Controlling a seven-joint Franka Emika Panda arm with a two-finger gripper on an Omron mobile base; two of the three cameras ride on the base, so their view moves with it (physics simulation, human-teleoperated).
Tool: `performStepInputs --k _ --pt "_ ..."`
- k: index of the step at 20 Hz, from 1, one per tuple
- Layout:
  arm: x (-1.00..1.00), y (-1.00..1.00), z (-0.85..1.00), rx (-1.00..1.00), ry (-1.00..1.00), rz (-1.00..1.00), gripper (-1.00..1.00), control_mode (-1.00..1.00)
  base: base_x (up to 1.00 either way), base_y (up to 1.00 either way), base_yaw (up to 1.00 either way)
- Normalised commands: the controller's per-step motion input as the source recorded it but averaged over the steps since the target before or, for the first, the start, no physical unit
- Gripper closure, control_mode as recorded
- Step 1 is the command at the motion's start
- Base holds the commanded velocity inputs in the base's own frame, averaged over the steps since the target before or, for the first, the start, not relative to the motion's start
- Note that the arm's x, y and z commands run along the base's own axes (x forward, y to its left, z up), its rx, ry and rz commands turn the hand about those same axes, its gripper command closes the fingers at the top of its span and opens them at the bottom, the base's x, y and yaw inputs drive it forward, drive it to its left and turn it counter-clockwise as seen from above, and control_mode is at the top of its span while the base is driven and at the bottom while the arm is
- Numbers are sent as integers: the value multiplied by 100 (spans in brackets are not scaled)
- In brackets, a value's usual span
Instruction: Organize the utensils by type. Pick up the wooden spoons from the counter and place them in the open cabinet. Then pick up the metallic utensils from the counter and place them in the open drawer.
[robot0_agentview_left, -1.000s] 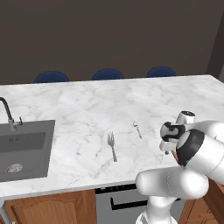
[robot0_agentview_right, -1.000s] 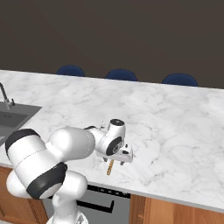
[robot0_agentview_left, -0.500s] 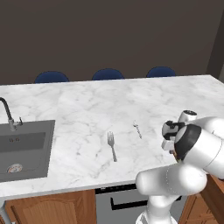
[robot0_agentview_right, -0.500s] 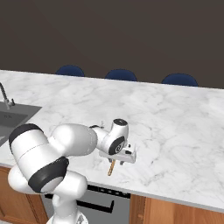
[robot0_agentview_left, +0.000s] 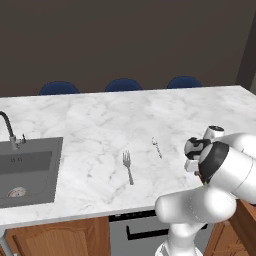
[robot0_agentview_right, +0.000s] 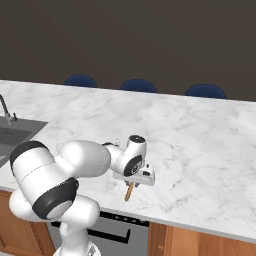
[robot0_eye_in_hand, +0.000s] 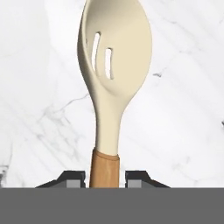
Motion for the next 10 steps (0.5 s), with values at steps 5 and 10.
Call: performStepInputs --k 5,10 --pt "0 7 1 0 -3 8 100 -100 0 0 0" --pt "1 7 33 0 -4 9 100 -100 0 0 0"
